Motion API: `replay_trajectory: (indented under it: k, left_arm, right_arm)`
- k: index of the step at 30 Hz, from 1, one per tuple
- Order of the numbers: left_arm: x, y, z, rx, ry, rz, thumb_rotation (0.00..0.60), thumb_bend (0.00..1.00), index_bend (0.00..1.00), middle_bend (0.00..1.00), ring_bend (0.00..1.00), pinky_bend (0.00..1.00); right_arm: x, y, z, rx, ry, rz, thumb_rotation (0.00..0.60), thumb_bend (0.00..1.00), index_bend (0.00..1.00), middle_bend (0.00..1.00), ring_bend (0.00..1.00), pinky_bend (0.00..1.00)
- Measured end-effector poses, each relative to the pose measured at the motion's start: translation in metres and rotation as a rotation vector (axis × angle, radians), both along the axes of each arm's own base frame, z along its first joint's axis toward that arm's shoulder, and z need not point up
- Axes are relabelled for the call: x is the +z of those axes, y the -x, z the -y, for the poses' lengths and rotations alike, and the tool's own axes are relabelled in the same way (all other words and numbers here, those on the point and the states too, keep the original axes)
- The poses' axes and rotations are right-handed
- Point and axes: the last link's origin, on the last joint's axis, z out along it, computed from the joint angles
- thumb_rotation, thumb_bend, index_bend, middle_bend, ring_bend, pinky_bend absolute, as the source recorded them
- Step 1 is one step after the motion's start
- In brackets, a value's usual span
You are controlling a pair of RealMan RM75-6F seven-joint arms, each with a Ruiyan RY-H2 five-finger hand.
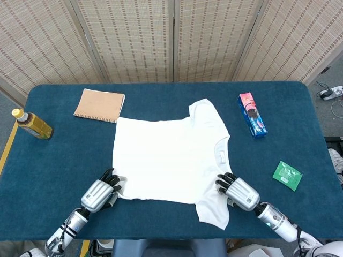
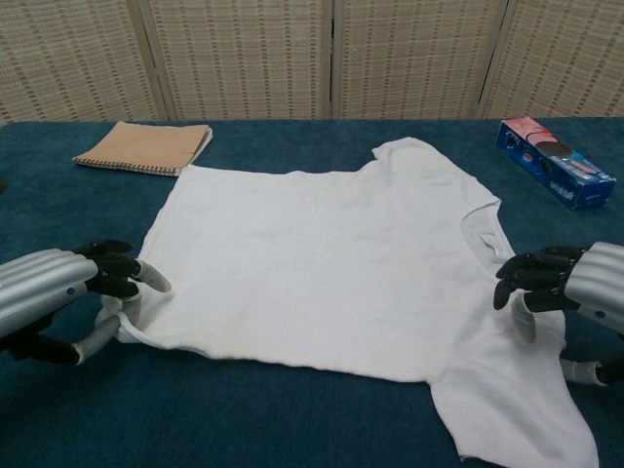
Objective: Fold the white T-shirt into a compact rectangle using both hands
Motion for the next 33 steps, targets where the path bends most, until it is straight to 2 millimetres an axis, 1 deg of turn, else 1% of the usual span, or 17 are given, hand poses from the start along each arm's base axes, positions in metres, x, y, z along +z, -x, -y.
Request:
replay_trajectory:
  k: [8,12,15,19,22,28,33]
  left_arm:
    - [0.0,0.001,0.0,0.001,-0.002,0.003,0.6,0.61,0.72,0.24,0.21,0.03]
    - [0.002,0.001,-0.001,0.003,-0.006,0.005,0.6,0.61,0.72,0.24,0.21,0.03]
    - [0.004,0.001,-0.002,0.004,-0.012,0.012,0.6,0.61,0.72,0.24,0.21,0.03]
    - [0.008,0.0,-0.003,0.009,-0.018,0.041,0.6,0.61,0.74,0.27,0.22,0.03]
    - [0.013,0.001,-0.004,0.023,-0.015,0.075,0.6,0.61,0.75,0.27,0.23,0.03]
    - [0.025,-0.001,-0.005,0.066,0.012,0.157,0.6,0.61,0.74,0.3,0.25,0.03]
    - [0.044,-0.001,-0.009,0.103,0.029,0.21,0.6,0.61,0.74,0.35,0.29,0.03]
  right_arm:
    - [-0.001,-0.002,0.002,0.012,-0.004,0.003,0.6,0.39,0.6,0.37,0.22,0.26]
    - [0.001,-0.003,0.004,0.014,0.002,0.012,0.6,0.41,0.64,0.39,0.24,0.26]
    - [0.003,-0.005,0.003,0.012,-0.004,0.027,0.6,0.44,0.69,0.42,0.26,0.26]
    - [0.008,-0.009,0.003,-0.003,-0.021,0.061,0.6,0.46,0.74,0.46,0.28,0.26]
    - [0.013,-0.015,0.003,-0.016,-0.033,0.1,0.6,0.47,0.76,0.47,0.29,0.26]
    - [0.025,-0.036,0.002,-0.034,-0.064,0.185,0.6,0.47,0.78,0.48,0.29,0.26]
    - [0.035,-0.057,0.003,-0.048,-0.101,0.257,0.6,0.47,0.79,0.48,0.29,0.26]
